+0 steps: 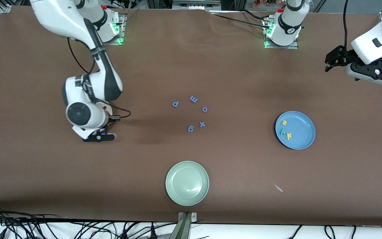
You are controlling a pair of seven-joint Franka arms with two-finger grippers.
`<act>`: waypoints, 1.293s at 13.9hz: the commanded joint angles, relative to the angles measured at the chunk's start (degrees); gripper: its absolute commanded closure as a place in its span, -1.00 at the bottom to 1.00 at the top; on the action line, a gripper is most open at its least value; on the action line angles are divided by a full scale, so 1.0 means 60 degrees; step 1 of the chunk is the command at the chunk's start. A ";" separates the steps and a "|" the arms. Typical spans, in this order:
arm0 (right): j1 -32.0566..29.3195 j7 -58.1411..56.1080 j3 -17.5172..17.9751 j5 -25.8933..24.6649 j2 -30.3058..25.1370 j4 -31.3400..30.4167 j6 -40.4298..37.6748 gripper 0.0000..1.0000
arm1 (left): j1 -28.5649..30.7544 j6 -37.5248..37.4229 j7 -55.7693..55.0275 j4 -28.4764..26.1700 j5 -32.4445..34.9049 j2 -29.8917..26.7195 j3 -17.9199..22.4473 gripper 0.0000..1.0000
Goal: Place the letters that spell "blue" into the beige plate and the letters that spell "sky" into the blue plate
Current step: 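Grasp the orange e with the right gripper while the left gripper withdraws, then drop the orange e onto the beige plate with the right gripper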
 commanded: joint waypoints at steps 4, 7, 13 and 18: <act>-0.0970 -0.1323 -0.0115 0.0090 0.0396 -0.0016 -0.0294 -0.82 | -0.0337 -0.0346 -0.1486 0.0443 0.0182 0.0242 0.0136 -1.00; -0.0780 -0.1162 -0.0042 0.0104 0.0250 0.0130 -0.0381 -1.00 | -0.0308 -0.0346 -0.1634 0.0458 0.0051 0.0257 0.0092 -1.00; -0.0692 -0.1030 -0.0027 0.0879 0.0206 0.2119 -0.2780 -1.00 | 0.0070 -0.0302 -0.1605 0.0487 -0.0592 0.0403 0.0223 -1.00; -0.0706 -0.1044 -0.0100 0.0822 -0.0218 0.2972 -0.3998 -1.00 | 0.0351 -0.0302 -0.1634 0.0502 -0.0800 0.0448 0.0194 -1.00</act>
